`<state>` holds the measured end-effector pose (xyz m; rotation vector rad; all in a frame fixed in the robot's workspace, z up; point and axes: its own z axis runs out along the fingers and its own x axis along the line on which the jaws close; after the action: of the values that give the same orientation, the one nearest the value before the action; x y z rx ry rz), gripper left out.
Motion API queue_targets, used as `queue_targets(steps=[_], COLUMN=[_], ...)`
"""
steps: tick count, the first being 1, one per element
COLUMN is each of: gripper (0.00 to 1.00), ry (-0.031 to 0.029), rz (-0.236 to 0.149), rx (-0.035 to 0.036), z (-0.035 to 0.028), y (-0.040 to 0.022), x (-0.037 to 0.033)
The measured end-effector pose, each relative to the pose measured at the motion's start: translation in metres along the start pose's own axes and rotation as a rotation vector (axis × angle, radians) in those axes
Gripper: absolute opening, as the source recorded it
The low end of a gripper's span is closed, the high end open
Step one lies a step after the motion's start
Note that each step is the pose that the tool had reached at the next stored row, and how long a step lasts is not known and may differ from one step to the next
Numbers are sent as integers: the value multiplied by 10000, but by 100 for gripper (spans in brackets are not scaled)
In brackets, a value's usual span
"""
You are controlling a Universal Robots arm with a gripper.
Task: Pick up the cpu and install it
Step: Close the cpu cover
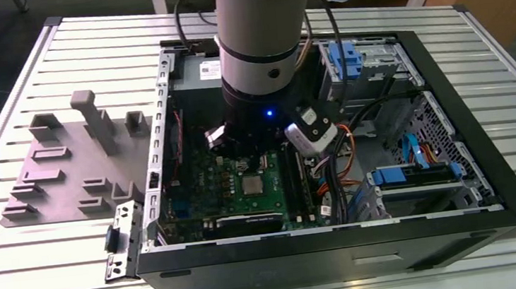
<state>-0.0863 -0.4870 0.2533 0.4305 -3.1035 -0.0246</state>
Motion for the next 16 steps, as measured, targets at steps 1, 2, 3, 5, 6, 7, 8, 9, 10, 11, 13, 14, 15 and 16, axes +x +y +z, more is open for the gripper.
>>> queue_targets(steps=[1, 2, 3, 5, 6, 7, 8, 9, 10, 11, 13, 14, 15, 16], gripper=[11, 11, 11, 11, 11, 11, 11, 11, 11, 11, 11, 11, 11, 11], ry=[3, 6, 8, 15, 18, 20, 23, 27, 29, 32, 38, 40, 43, 46], rz=[-175, -351, -522, -883, -1054, -1226, -1395, -1567, -1735, -1905, -2252, -2418, -2586, -2753], rx=[1, 2, 3, 5, 6, 7, 8, 9, 10, 11, 14, 15, 16, 16], z=[0, 0, 0, 1, 1, 1, 1, 1, 1, 1, 1, 1, 1, 2], y=[0, 0, 0, 0, 0, 0, 0, 0, 0, 0, 0, 0, 0, 0], x=[0, 0, 0, 0, 0, 0, 0, 0, 0, 0, 0, 0, 0, 0])
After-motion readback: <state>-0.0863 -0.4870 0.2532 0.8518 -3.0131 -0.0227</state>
